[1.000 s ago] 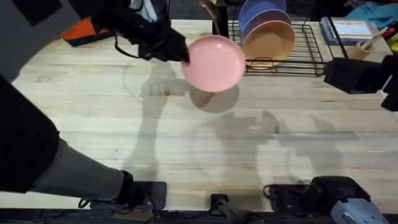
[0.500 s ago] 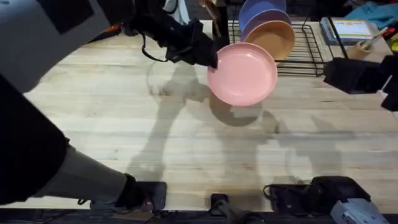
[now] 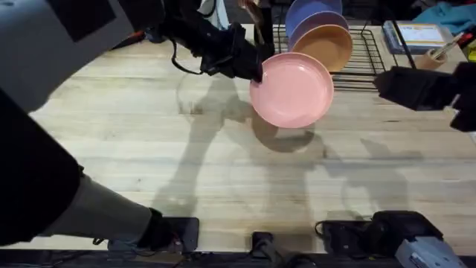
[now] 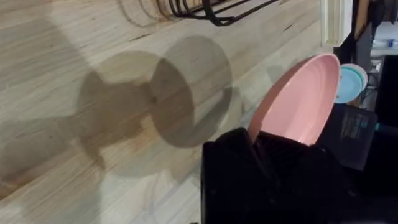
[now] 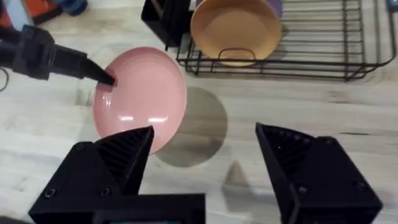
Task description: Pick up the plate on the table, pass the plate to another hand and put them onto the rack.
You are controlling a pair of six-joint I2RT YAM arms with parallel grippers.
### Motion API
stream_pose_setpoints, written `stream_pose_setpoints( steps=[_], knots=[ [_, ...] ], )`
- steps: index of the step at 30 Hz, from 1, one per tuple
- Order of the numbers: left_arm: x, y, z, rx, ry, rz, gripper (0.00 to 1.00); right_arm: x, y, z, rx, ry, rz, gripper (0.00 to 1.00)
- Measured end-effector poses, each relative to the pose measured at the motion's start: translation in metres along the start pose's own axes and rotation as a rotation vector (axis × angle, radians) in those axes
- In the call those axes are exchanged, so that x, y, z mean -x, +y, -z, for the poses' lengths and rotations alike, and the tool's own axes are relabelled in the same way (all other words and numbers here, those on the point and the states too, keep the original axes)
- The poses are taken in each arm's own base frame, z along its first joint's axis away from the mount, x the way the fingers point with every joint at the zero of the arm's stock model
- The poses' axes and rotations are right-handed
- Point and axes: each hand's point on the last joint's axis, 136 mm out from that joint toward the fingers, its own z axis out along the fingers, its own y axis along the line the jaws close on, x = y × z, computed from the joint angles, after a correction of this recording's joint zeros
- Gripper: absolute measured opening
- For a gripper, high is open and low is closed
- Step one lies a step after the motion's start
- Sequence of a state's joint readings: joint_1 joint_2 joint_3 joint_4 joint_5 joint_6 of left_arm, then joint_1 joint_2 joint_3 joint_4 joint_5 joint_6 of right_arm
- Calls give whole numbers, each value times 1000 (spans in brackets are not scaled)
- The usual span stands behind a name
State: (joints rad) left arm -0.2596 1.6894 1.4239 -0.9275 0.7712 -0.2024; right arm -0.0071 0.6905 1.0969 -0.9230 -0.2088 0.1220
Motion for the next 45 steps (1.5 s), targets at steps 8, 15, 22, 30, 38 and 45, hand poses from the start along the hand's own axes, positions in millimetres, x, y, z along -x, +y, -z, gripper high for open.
stream_pose_setpoints(
  steps=[8,15,22,30,38,45],
  knots=[
    [0,0,0,0,0,4,43,-5,1,-17,27,70,-23,998],
    [0,0,0,0,0,7,43,-9,-1,-31,28,123,-38,998],
    [0,0,0,0,0,7,44,-28,-2,-80,83,316,-100,998],
    [0,0,0,0,0,7,44,-49,7,-118,191,479,-184,997],
    [0,0,0,0,0,7,44,-54,6,-128,200,508,-198,997],
    [0,0,0,0,0,7,43,-50,6,-130,204,493,-196,603]
  ],
)
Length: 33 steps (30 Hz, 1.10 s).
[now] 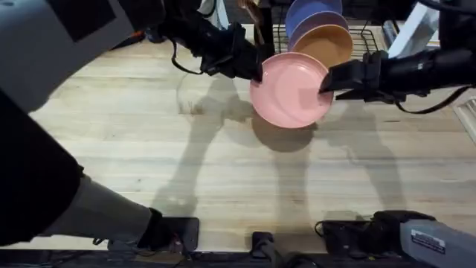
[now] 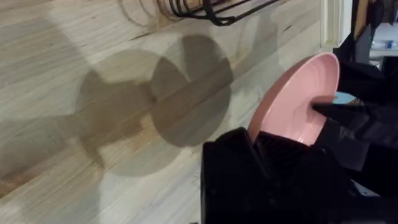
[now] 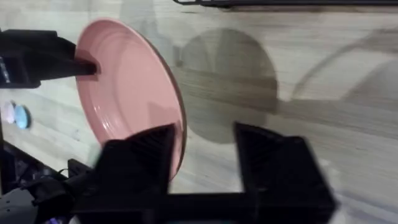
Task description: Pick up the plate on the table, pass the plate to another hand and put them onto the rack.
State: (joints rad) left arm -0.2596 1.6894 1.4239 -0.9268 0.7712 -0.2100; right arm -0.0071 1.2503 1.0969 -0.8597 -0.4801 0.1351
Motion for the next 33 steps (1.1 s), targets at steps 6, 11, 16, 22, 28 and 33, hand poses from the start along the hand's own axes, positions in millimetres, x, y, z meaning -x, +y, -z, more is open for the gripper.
stream_pose_setpoints(
  steps=[6,11,16,22,28,33],
  knots=[
    [-2,-5,-2,-17,8,-5,43,0,4,0,22,1,1,51],
    [-2,-5,-2,-18,10,-6,43,0,4,0,23,1,0,34],
    [-2,-5,-2,-18,10,-6,44,0,4,0,23,0,0,34],
    [-2,-5,-2,-17,10,-6,51,3,5,0,25,-12,8,34],
    [-2,-6,-2,-20,10,-2,319,4,4,0,22,-15,9,34],
    [-2,-5,-2,-22,9,3,991,4,4,0,17,-15,9,34]
  ],
)
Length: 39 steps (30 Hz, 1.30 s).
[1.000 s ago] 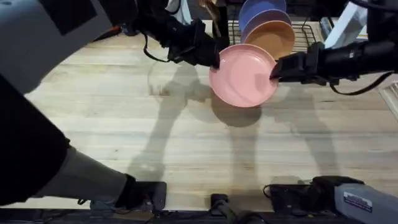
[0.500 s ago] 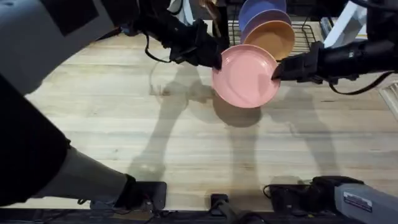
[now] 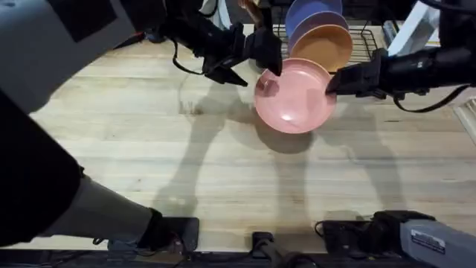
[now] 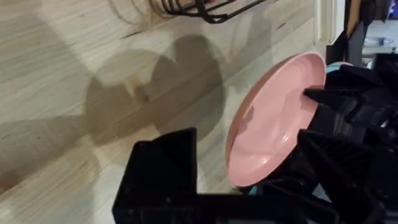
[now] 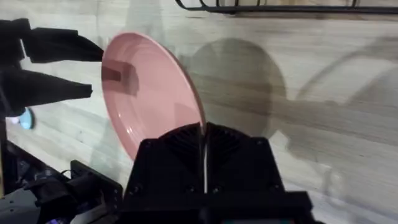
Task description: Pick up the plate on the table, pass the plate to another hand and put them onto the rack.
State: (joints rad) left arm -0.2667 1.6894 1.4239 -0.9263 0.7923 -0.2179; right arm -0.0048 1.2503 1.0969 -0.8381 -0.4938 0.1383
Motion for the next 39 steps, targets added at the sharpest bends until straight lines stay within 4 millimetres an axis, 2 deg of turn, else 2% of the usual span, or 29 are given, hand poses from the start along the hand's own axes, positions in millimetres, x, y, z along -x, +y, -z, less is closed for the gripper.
stream_pose_setpoints(
  steps=[12,15,18,23,28,34,39],
  knots=[
    [0,0,1,0,-1,-8,996,8,1,0,3,-31,29,34],
    [1,-4,6,-2,-19,-35,997,11,2,0,5,-44,58,34],
    [6,-13,24,-5,-75,-77,995,19,3,1,7,-73,88,34],
    [12,-25,70,4,-206,-121,996,40,7,5,11,-162,151,32],
    [17,-24,107,27,-313,-128,995,69,21,22,24,-311,248,32],
    [19,-8,127,55,-357,-75,996,100,40,48,34,-485,375,32],
    [18,5,138,73,-375,-23,995,117,55,69,30,-599,488,32]
  ],
)
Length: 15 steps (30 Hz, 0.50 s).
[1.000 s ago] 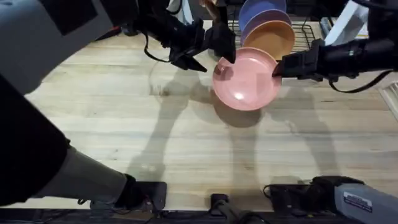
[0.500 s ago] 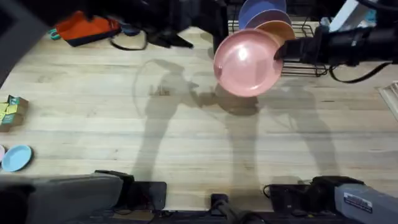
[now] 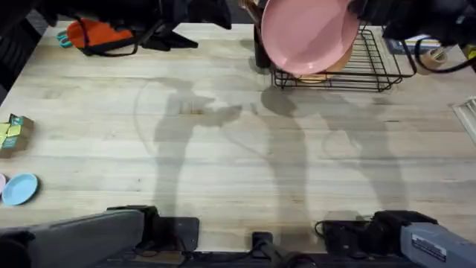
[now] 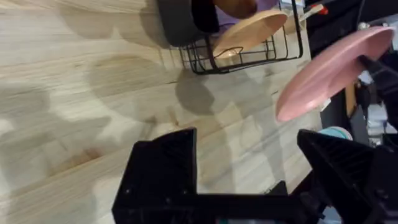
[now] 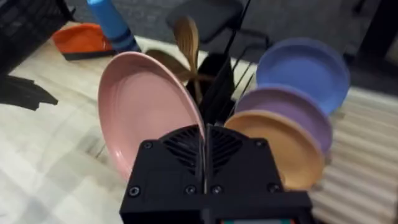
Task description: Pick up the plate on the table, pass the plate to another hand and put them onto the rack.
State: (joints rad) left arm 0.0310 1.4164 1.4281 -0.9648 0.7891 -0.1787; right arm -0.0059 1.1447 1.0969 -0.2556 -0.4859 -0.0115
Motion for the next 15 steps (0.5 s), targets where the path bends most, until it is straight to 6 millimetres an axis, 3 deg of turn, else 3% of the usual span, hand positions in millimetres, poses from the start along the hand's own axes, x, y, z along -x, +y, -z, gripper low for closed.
stream_pose_setpoints(
  steps=[10,15],
  knots=[
    [2,3,2,6,-8,8,996,48,-14,7,-115,-177,255,30],
    [2,3,2,6,-8,8,995,56,-22,6,-158,-179,346,29]
  ],
)
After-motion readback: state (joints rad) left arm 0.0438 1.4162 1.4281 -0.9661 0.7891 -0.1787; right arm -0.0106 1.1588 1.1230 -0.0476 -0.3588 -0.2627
